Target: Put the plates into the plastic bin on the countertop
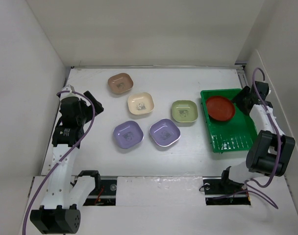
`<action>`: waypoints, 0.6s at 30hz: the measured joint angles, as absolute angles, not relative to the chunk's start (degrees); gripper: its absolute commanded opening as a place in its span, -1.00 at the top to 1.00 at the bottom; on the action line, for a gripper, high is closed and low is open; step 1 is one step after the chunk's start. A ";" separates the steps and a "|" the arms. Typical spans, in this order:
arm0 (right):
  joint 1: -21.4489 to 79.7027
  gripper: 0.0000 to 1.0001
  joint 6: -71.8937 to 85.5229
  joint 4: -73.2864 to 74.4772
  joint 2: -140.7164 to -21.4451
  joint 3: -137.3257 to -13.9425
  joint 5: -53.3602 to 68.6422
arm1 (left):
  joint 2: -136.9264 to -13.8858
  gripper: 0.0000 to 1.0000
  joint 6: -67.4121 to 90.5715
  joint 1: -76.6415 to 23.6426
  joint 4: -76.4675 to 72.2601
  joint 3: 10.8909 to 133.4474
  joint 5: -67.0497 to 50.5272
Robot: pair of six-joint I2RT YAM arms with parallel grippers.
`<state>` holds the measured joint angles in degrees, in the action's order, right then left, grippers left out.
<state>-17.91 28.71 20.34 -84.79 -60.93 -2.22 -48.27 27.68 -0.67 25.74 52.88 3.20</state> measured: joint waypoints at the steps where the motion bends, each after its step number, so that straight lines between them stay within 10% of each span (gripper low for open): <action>1: -17.91 -0.48 28.75 20.45 -84.25 -60.93 -1.93 | -48.27 -0.99 27.68 -0.67 25.74 52.88 3.18; 6: -14.72 -1.00 28.16 20.82 -78.04 -60.90 -1.43 | -48.27 -0.99 27.68 -0.67 25.74 52.90 3.18; 18: 19.07 -0.79 17.85 22.63 -80.51 -66.28 -3.49 | -49.74 -0.99 28.49 -0.67 26.13 52.88 5.10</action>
